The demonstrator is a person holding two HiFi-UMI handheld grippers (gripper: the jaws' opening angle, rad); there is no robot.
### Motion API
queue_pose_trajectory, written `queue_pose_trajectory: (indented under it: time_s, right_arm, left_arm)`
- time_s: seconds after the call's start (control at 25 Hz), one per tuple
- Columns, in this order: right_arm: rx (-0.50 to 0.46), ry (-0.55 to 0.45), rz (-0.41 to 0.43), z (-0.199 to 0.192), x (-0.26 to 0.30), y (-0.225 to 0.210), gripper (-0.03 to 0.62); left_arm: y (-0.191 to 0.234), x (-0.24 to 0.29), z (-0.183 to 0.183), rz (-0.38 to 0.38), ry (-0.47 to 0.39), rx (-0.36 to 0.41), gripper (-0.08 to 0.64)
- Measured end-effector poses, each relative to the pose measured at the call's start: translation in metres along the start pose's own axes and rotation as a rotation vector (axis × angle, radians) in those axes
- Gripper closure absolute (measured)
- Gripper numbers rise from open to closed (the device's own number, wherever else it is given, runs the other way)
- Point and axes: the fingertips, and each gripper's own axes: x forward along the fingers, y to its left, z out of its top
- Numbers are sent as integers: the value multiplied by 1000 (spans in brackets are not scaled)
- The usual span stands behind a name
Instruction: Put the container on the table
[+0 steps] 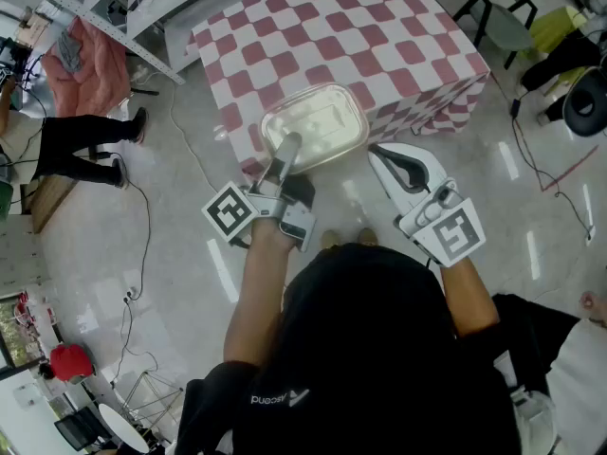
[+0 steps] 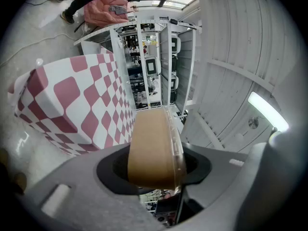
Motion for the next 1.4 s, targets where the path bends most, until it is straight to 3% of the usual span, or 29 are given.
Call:
queue_pose_trajectory:
  time_s: [0.56, 0.8, 1.12, 1.4]
  right_arm:
    - [-19, 24, -37, -8, 47, 14, 589]
    - [-24, 65, -87, -18, 58, -5, 589]
    - [-36, 47, -79, -30, 81, -80, 589]
    - [12, 40, -11, -49, 103, -197, 589]
  left_arm:
    - [22, -2, 49, -24, 13, -46, 360]
    - [34, 20, 61, -28, 40, -72, 360]
    - [51, 90, 75, 6, 43, -53, 360]
    - [78, 201, 77, 61, 23, -56, 360]
